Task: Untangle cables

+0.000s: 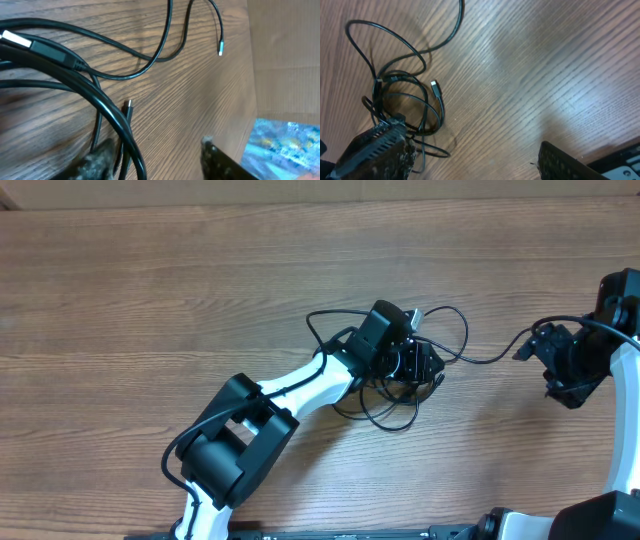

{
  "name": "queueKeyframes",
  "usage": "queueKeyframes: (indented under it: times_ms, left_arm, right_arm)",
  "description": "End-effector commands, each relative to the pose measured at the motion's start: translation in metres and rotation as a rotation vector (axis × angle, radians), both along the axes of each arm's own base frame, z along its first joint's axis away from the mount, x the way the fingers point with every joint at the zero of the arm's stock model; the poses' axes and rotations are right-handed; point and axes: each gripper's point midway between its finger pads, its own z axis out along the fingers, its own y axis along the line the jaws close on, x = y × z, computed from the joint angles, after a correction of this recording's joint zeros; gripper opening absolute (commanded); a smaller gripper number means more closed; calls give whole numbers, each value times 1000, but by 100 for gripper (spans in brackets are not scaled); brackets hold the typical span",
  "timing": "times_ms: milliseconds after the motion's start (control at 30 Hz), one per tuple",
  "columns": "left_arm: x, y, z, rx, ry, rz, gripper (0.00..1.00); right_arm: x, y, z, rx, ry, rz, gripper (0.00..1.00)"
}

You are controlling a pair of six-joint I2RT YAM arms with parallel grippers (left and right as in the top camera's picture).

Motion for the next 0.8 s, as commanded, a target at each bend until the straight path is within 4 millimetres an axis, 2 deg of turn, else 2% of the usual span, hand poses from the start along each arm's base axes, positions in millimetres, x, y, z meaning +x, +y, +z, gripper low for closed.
queueKeyframes:
  times_ms: [0, 133, 233, 400, 567, 633, 767]
  left_arm:
    - [-4, -4, 0, -21, 85, 39, 39]
    - [-3, -7, 4, -58, 189, 113, 24]
    - [-3, -13, 14, -103, 180, 86, 4]
    - [5, -5, 26, -163, 171, 28, 4]
    - [25, 24, 55, -214, 80, -30, 4]
    - [36, 42, 73, -194, -12, -21, 4]
    - [52, 90, 111, -75, -205, 46, 4]
  right_arm:
    - [0, -1, 7, -4, -15, 5, 78]
    - [-4, 1, 7, 2, 2, 5, 79]
    - [-5, 1, 6, 3, 7, 5, 79]
    - [-7, 2, 6, 6, 14, 5, 79]
    - [-7, 2, 6, 3, 12, 27, 80]
    - [-7, 2, 6, 3, 12, 27, 80]
    - [-7, 2, 6, 4, 12, 27, 92]
